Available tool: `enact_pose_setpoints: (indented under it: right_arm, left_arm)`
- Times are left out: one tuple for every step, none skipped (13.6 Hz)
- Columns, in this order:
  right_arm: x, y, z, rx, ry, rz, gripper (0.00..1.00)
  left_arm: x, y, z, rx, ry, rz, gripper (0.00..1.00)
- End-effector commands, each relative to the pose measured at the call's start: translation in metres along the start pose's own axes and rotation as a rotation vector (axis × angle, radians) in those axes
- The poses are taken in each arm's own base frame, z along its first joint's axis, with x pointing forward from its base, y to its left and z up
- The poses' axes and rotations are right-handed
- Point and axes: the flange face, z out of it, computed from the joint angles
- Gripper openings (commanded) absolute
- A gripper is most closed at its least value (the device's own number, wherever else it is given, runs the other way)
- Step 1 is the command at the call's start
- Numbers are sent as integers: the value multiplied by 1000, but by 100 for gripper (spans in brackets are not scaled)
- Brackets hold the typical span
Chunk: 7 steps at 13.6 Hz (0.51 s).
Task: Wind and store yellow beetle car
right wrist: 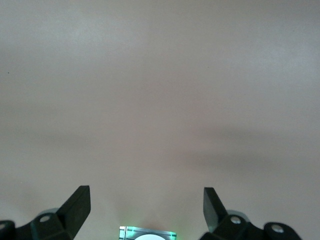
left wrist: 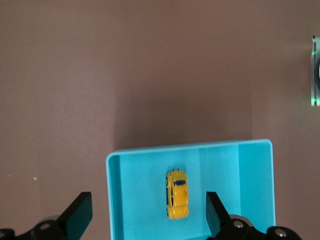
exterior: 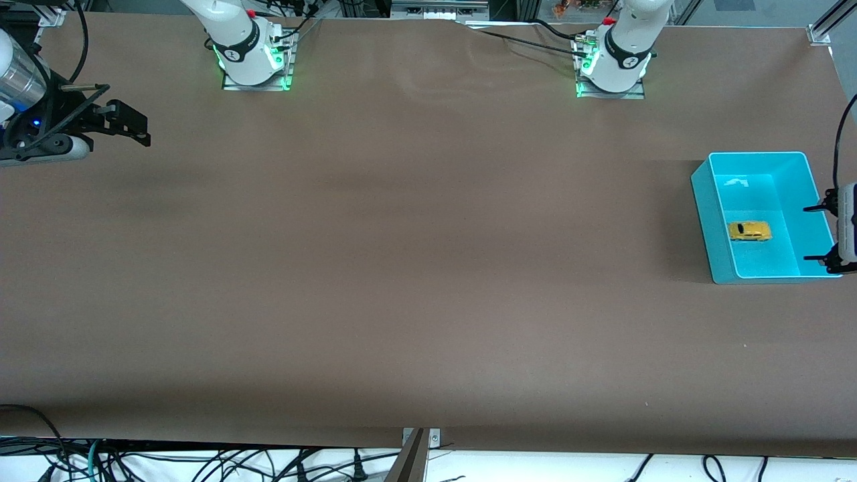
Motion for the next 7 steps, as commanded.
enact_pose_setpoints:
  right_arm:
    - [-3,-1,-8,-12,5,-1,100]
    - [-3,-1,-8,-12,5,-1,100]
    - [-3,-1,-7,-12,5,-1,100]
    - [-3,-1,-8,-12,5,-1,100]
    - [-4,-1,-8,-12,5,-1,100]
    - [-5,-1,-9,-12,5,0,100]
    - [-5,-1,-10,-12,5,1,100]
  left_arm:
    - [70,-14,-7,-25,6,-58,100]
    - [98,-15,-14,-15,3,-99,100]
    - [134,-16,-19,-6,4,-135,100]
    - [162,-16,-21,-6,8,-173,100]
    - [192,-13,-24,0,5,-223,100]
    - [228,-3,-34,21,-20,-286,100]
    - [259,7,-40,34,-34,-373,100]
